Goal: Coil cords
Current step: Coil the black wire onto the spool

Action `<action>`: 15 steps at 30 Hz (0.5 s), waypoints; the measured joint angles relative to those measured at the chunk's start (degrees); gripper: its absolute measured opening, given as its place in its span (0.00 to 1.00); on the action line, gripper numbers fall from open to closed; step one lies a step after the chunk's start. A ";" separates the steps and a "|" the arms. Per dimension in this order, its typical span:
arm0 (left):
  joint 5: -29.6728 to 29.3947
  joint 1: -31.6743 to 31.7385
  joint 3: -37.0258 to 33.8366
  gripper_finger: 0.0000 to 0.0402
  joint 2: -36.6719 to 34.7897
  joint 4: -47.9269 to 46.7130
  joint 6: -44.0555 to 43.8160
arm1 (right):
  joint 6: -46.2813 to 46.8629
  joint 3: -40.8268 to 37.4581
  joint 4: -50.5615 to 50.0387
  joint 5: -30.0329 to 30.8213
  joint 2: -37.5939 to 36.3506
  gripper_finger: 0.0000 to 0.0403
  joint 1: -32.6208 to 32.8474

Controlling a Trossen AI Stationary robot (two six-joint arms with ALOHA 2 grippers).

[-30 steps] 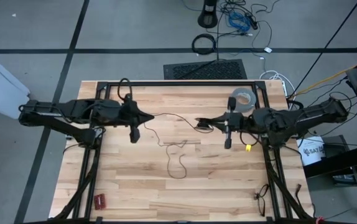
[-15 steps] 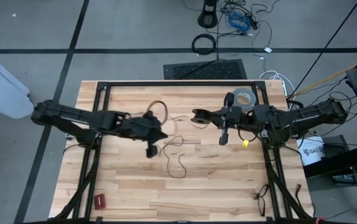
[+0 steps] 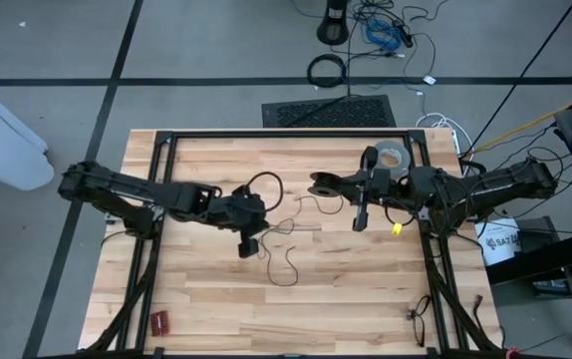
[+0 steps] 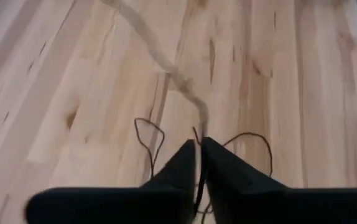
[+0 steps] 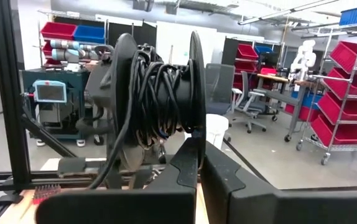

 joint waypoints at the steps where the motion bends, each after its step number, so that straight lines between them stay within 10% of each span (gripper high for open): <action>1: 0.02 -0.19 0.00 0.13 -0.52 -0.38 -0.61 | 0.22 0.00 0.02 0.00 0.00 0.00 -0.02; 8: -3.35 -2.57 0.00 0.36 -6.03 1.26 -0.42 | 0.82 0.00 -0.01 -1.49 0.00 0.00 -0.02; 15: -12.01 -3.41 0.09 0.43 -6.35 22.80 10.49 | 1.02 0.00 0.02 -1.42 0.00 0.00 -0.02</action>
